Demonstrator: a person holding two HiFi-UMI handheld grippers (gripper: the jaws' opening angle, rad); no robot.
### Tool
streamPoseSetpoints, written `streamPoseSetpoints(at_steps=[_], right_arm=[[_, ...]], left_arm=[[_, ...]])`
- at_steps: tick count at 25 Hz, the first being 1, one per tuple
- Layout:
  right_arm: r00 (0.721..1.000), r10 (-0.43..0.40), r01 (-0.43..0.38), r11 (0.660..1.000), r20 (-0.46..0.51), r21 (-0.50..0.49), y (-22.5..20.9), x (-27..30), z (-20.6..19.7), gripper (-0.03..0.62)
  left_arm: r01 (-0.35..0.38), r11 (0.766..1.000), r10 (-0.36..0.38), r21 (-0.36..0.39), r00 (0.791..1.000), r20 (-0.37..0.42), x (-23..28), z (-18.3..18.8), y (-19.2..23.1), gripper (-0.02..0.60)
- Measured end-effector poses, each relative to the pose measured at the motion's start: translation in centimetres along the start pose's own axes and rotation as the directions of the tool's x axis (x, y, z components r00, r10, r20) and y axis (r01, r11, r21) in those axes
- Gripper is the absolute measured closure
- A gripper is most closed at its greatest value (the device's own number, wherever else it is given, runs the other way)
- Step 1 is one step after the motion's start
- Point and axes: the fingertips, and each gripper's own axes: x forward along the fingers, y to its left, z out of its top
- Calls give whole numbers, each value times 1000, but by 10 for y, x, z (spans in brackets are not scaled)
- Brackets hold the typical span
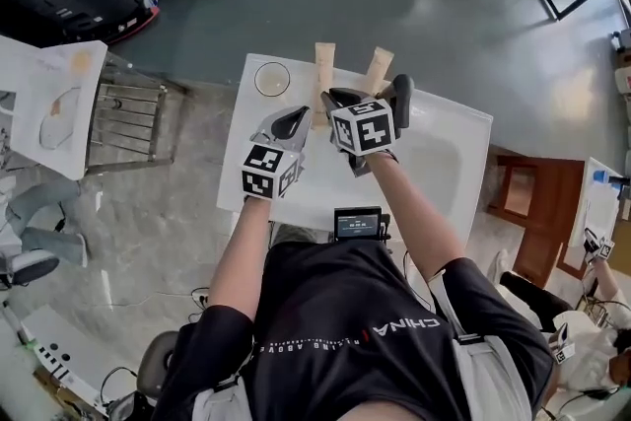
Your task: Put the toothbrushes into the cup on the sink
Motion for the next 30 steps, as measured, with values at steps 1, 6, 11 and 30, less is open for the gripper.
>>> streamPoseSetpoints(at_steps=[1,6,11,30], right_arm=[[1000,-9,9,1000,-8,15,-5,8,-1,521],[997,-43,47,997,-60,62,-24,39,-7,445],[992,-72,82,992,-106,97,-33,61,-12,414],[991,-54,65,994,-124,90,-31,58,-14,562]], left_arm=[[10,1000,-10,-3,1000,-8,4,-4,1,575],[65,998,-65,-9,997,-50,18,-23,2,575],[102,994,-104,-26,992,-76,21,-36,2,575],[77,996,-79,-37,994,-69,14,-40,7,575]])
